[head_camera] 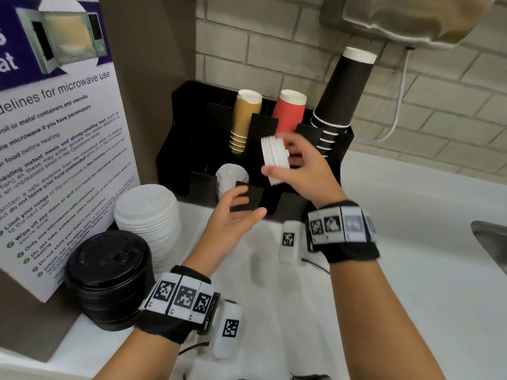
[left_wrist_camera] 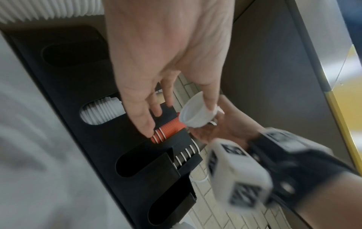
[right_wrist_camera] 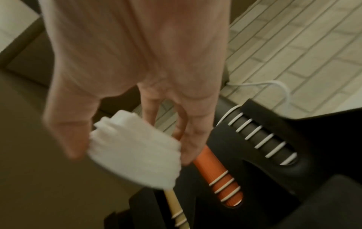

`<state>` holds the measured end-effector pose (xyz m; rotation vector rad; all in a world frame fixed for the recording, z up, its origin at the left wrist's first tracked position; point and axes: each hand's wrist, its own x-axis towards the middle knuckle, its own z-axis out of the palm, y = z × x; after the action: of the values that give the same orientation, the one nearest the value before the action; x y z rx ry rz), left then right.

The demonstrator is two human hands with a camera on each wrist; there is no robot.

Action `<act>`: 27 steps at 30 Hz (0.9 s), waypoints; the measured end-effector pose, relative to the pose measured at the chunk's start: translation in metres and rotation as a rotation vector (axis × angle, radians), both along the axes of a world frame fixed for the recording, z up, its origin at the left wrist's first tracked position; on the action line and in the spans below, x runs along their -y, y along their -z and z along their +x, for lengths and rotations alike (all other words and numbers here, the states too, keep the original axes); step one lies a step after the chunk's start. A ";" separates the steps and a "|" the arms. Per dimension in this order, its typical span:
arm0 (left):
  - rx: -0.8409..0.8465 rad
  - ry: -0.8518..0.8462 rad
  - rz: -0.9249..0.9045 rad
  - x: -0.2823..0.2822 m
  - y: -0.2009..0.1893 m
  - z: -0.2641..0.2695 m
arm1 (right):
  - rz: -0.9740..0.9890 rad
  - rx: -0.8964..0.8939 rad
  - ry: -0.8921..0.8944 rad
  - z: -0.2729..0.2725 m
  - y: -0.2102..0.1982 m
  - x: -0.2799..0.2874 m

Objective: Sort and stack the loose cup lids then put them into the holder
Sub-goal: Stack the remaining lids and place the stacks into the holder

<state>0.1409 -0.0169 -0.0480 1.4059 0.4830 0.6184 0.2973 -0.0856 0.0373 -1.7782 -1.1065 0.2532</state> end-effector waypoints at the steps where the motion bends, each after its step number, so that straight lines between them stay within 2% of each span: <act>1: -0.030 -0.005 -0.004 0.000 0.002 0.001 | -0.007 0.075 0.043 0.006 -0.003 -0.014; 5: -0.136 -0.004 -0.029 -0.002 0.013 0.003 | -0.251 0.297 -0.023 0.011 0.004 -0.069; 10: -0.208 0.017 -0.092 0.000 0.018 0.005 | -0.505 0.466 -0.089 0.006 0.027 -0.109; 16: -0.219 0.019 -0.099 -0.002 0.016 0.001 | -0.636 0.710 -0.032 0.002 0.040 -0.123; 27: -0.180 0.017 -0.100 -0.002 0.018 0.001 | -0.731 0.911 -0.019 -0.004 0.054 -0.122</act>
<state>0.1415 -0.0148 -0.0656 1.3748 0.6354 0.4493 0.2929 0.0364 -0.0171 -2.6497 -1.8144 -0.2146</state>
